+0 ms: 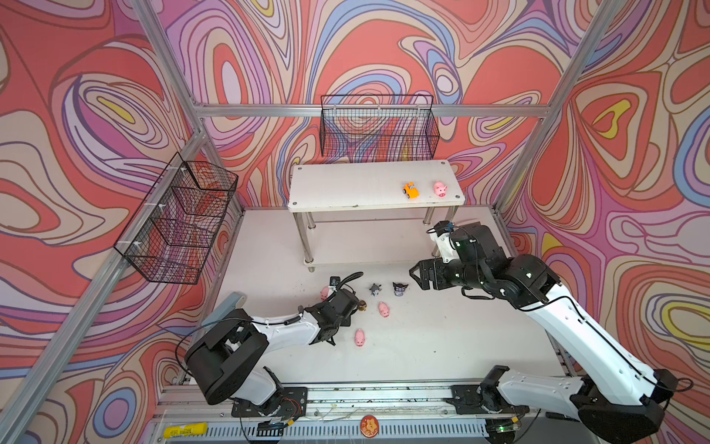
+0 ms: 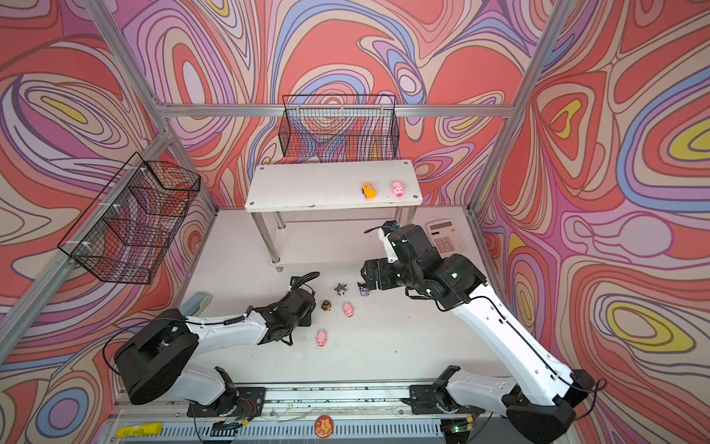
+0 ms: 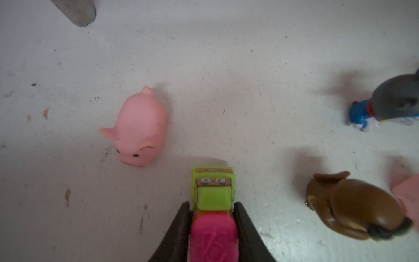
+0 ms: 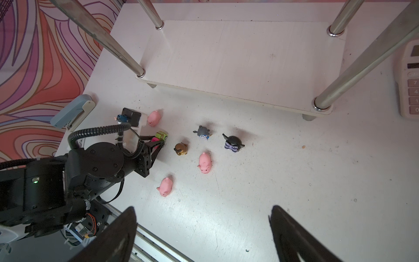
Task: Organize plastic toys on shelves
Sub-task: Pick up the plastic toy from the center of the table.
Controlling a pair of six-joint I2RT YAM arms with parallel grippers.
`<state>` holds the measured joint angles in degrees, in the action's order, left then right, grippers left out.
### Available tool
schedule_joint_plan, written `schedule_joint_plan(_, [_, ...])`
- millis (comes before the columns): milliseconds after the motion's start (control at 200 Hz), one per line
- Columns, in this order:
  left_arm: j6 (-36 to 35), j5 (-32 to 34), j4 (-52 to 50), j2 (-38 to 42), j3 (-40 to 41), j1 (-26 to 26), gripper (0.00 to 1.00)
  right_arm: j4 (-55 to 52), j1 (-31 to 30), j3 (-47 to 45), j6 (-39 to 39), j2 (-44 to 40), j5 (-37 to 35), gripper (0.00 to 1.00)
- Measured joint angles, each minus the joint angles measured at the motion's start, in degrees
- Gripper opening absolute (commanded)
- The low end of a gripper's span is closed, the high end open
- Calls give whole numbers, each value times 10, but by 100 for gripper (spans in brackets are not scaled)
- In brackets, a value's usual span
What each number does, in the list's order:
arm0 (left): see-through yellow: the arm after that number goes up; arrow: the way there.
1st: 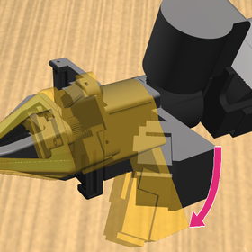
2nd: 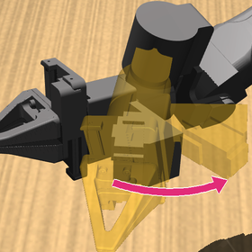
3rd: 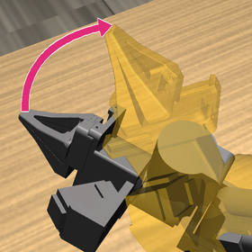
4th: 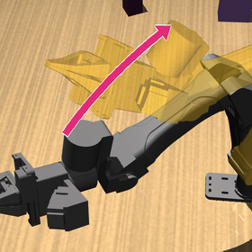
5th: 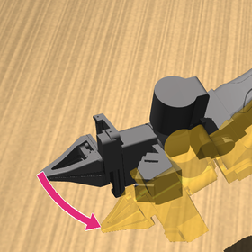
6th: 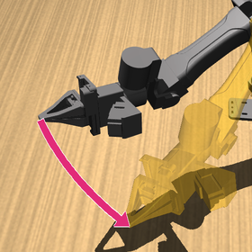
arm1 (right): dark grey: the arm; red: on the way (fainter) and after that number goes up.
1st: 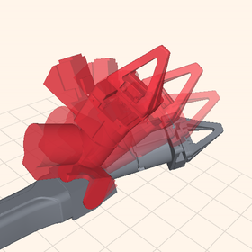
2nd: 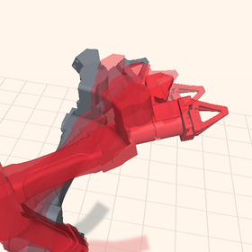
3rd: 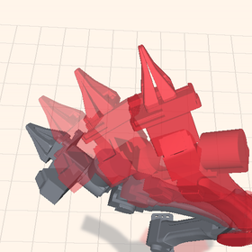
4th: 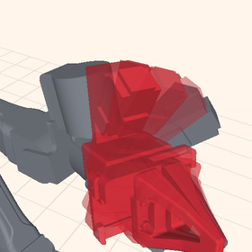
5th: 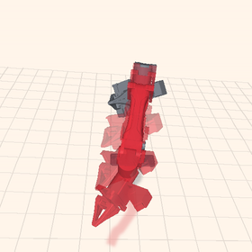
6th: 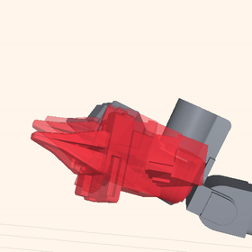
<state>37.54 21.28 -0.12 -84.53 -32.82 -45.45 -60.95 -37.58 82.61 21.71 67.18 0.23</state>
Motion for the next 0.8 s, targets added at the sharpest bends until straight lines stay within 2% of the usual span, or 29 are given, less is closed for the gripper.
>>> schedule_joint_plan(431, [0,-1,-24,12,-17,0,25,-2,0,0,0,0,0,96])
schedule_joint_plan(801, [2,22,-178,127,-109,-30,26,3,0,-2,0,-6,0,98])
